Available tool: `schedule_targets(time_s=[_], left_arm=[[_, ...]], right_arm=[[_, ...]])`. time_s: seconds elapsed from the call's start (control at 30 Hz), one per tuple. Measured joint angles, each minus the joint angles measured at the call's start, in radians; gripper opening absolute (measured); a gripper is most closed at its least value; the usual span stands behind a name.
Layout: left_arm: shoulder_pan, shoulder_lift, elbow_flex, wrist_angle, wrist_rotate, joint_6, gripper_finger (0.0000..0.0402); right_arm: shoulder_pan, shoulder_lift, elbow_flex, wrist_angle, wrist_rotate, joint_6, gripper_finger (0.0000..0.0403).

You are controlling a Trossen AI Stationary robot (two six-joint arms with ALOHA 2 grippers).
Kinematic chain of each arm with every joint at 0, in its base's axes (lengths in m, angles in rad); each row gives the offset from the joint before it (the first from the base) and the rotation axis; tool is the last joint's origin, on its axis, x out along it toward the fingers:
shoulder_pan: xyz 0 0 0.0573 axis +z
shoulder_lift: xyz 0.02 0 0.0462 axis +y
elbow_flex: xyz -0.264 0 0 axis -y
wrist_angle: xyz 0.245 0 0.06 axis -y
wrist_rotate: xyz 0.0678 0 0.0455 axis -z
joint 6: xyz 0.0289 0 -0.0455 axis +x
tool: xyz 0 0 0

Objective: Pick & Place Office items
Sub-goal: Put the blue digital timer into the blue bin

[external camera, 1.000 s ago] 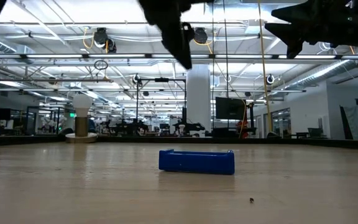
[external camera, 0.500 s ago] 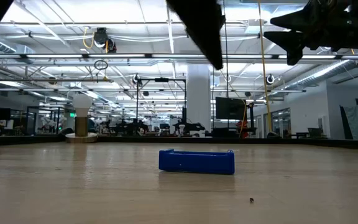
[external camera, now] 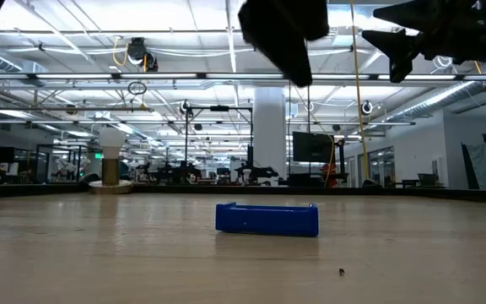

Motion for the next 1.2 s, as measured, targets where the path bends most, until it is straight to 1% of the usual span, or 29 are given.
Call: schedule_targets(time_s=[0.17,0.3,0.5,0.7,0.93,1.2], left_arm=[[0.014,0.001,-0.105,0.051,0.015,-0.047,0.0353],[0.027,0.001,-0.151,0.081,0.015,-0.064,0.0363],[0.036,0.001,-0.207,0.124,0.018,-0.069,0.0365],[0.037,0.000,-0.263,0.200,0.048,-0.066,0.0365],[0.036,0.000,-0.311,0.205,0.050,-0.064,0.0365],[0.036,0.000,-0.378,0.235,0.022,-0.035,0.0365]], right_arm=[[0.022,0.000,0.000,-0.003,0.000,0.000,0.0174],[0.034,0.000,0.000,-0.003,0.000,-0.001,0.0174],[0.041,0.000,0.000,-0.003,0.000,-0.001,0.0174],[0.041,0.000,0.000,-0.003,0.000,-0.008,0.0174],[0.041,0.000,0.000,-0.003,0.000,-0.012,0.0174],[0.041,0.000,0.000,-0.003,0.004,-0.020,0.0174]])
